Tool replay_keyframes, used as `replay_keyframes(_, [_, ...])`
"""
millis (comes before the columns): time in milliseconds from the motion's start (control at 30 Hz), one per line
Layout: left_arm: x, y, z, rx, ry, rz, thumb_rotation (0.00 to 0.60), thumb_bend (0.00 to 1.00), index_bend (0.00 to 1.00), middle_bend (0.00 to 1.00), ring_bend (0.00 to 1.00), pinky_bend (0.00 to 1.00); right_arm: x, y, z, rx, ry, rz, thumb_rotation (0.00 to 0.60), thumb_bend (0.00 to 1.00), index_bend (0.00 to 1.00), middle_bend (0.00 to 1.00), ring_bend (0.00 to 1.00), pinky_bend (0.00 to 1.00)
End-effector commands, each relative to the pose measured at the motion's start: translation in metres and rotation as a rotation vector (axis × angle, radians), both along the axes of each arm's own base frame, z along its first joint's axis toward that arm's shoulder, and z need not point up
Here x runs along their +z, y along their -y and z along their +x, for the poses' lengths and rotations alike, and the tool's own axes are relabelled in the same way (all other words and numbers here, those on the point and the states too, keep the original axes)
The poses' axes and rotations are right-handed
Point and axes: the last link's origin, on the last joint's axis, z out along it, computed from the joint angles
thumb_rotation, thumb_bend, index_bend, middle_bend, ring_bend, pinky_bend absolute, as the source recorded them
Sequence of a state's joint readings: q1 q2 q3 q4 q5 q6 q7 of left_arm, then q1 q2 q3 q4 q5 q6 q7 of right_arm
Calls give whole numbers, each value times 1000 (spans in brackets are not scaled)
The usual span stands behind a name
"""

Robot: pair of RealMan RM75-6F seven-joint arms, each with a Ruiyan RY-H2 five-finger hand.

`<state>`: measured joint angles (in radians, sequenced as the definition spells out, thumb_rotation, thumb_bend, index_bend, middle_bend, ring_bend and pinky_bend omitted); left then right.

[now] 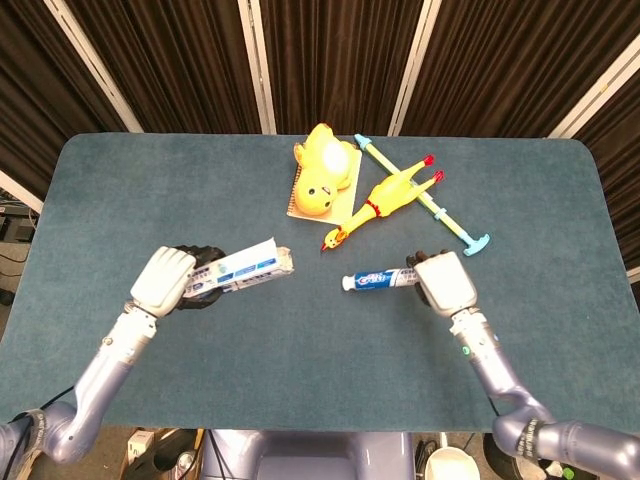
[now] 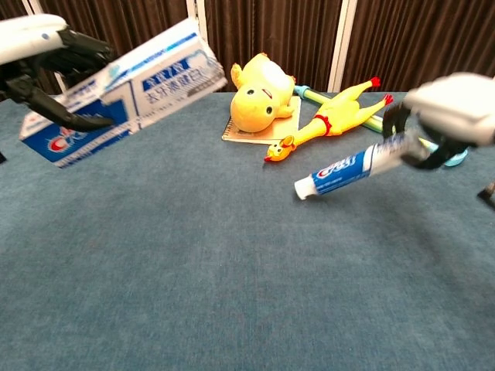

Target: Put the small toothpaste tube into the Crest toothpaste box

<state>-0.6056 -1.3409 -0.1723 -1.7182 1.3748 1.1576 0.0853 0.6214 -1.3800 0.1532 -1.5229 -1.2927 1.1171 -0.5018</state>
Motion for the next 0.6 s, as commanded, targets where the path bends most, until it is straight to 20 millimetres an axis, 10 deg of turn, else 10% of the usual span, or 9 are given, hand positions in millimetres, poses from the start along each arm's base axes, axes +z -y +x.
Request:
replay_keyframes(33, [-20, -10, 12, -16, 0, -33, 600, 410, 414, 573, 531, 556, 43, 5, 14, 90, 37, -60, 600, 776, 882, 747, 675, 592])
replay_keyframes(600, [-57, -39, 33, -110, 61, 65, 600, 410, 411, 567, 530, 556, 118, 16, 43, 175, 86, -151, 600, 813, 901, 762, 690, 621])
